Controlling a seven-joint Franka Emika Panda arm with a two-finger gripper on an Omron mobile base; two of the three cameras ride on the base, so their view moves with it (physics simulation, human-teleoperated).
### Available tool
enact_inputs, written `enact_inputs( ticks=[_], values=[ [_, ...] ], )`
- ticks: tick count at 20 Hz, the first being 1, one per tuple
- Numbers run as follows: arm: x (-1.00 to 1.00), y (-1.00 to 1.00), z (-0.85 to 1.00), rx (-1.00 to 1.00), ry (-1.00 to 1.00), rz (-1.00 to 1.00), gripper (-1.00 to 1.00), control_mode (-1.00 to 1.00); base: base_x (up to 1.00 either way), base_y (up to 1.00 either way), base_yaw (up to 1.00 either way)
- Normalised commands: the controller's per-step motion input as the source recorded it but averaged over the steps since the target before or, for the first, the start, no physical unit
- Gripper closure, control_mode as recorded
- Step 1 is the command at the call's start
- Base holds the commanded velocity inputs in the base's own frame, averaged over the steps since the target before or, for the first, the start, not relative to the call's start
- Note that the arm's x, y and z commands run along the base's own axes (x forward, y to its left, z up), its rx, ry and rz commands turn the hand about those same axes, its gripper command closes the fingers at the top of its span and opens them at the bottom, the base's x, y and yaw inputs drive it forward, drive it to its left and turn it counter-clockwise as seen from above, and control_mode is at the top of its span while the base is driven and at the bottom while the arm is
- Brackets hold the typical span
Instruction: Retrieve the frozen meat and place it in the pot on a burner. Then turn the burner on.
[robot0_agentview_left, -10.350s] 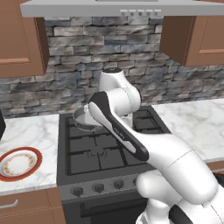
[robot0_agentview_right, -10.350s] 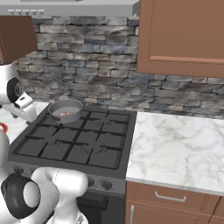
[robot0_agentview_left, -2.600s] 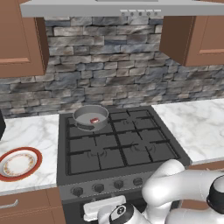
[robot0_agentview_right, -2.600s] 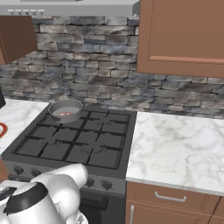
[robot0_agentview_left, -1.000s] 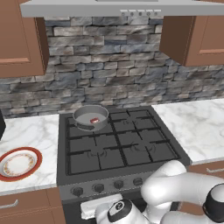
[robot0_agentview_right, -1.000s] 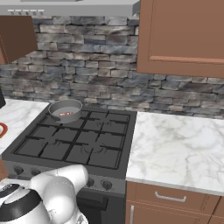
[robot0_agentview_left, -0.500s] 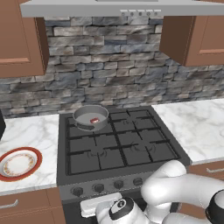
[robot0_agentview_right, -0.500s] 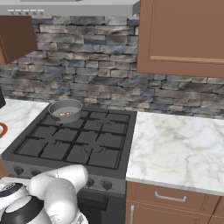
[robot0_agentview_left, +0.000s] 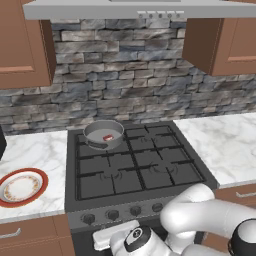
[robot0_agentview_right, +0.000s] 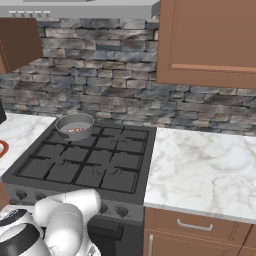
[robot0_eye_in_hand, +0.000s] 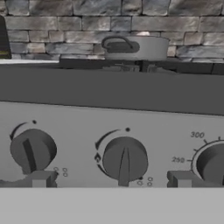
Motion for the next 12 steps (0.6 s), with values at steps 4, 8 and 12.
enact_inputs(
  ticks=[4, 8, 12],
  values=[
    [0.0, 0.02, -0.07, 0.0, -0.1, 0.0, -1.0, -1.0, 0.0, 0.0, 0.0],
    [0.0, 0.0, -0.05, 0.0, -0.02, -0.1, -1.0, -1.0, 0.0, 0.0, 0.0],
    [0.06, 0.0, -0.11, 0.0, 0.0, -0.2, -1.0, -1.0, 0.0, 0.0, 0.0]
  ],
)
